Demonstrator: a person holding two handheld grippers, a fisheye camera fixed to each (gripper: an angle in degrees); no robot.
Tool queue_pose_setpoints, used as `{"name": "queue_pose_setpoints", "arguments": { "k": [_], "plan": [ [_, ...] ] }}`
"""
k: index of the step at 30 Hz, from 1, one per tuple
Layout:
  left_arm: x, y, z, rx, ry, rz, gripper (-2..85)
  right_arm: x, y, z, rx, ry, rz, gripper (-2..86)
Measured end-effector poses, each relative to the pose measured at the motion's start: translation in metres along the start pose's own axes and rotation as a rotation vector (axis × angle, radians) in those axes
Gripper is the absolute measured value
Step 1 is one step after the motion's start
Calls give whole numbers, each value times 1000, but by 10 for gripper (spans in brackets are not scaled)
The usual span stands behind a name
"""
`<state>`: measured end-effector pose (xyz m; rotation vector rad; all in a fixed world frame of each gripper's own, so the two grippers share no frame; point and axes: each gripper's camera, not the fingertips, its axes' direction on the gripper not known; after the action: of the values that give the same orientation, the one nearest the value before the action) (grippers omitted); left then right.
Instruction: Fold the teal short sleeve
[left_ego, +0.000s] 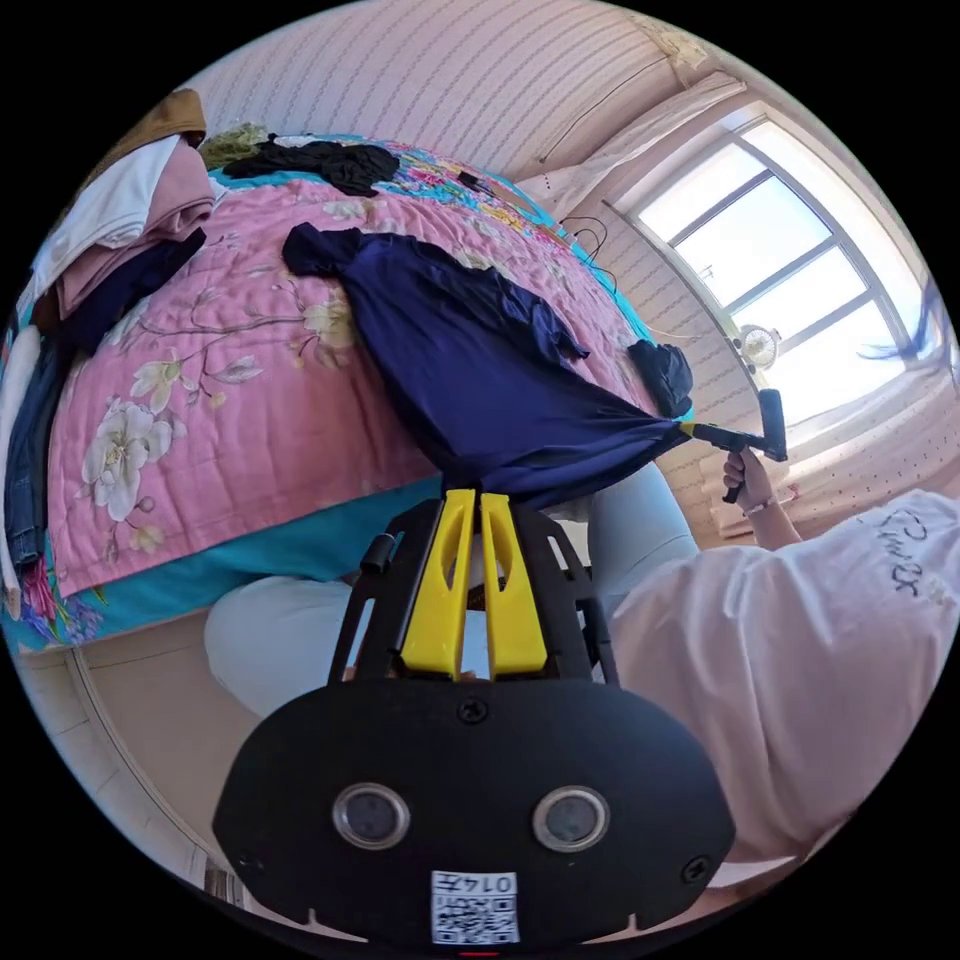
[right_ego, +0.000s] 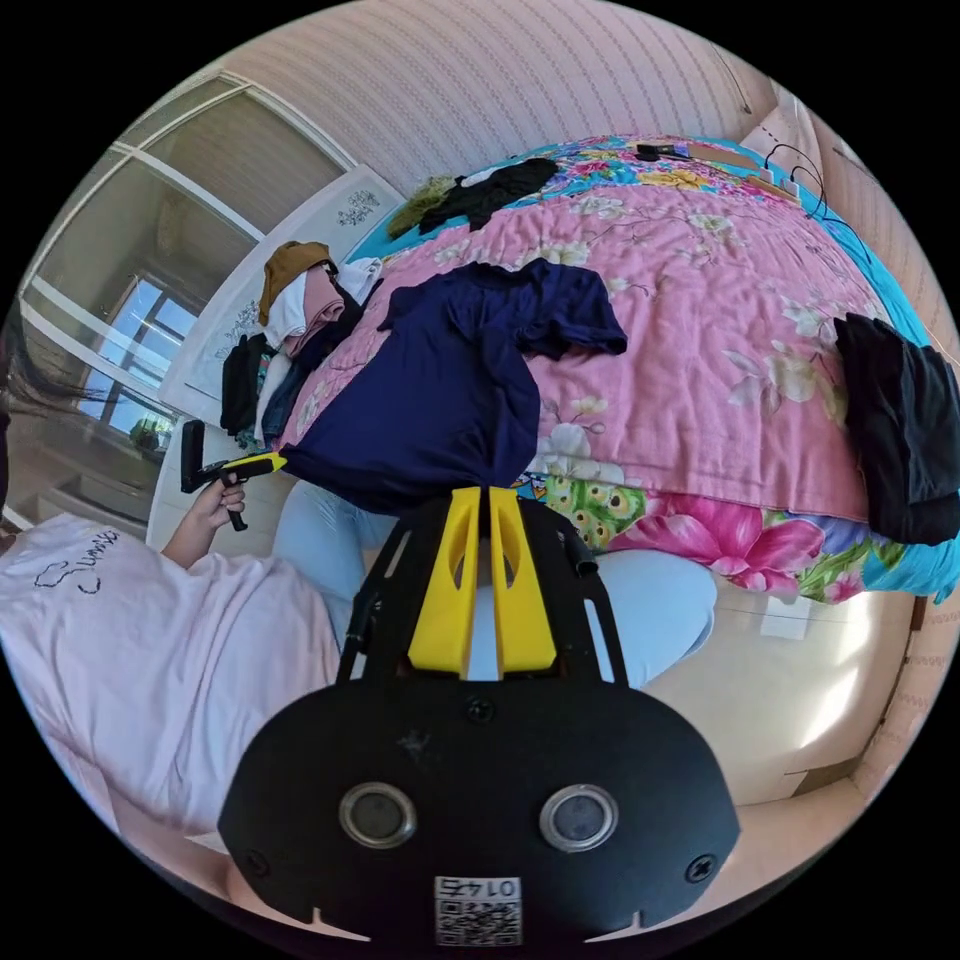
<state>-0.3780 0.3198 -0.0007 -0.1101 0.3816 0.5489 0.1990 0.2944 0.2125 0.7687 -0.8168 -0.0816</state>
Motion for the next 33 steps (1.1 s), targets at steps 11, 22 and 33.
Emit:
{"name": "queue_pose_setpoints", "arguments": {
  "k": [11,22,33],
  "plan": [
    [89,9,-233,662,178,301,-10,-99,-1,-243,552,-259,-364,4],
    [134,-101,-336,699,-25,418,-10,-143,-121,-343,484,-171,-491,2],
    [74,-317,-276,619,-115,128,-10,-46,-324,-325,609,-127,-182,1]
  ]
}}
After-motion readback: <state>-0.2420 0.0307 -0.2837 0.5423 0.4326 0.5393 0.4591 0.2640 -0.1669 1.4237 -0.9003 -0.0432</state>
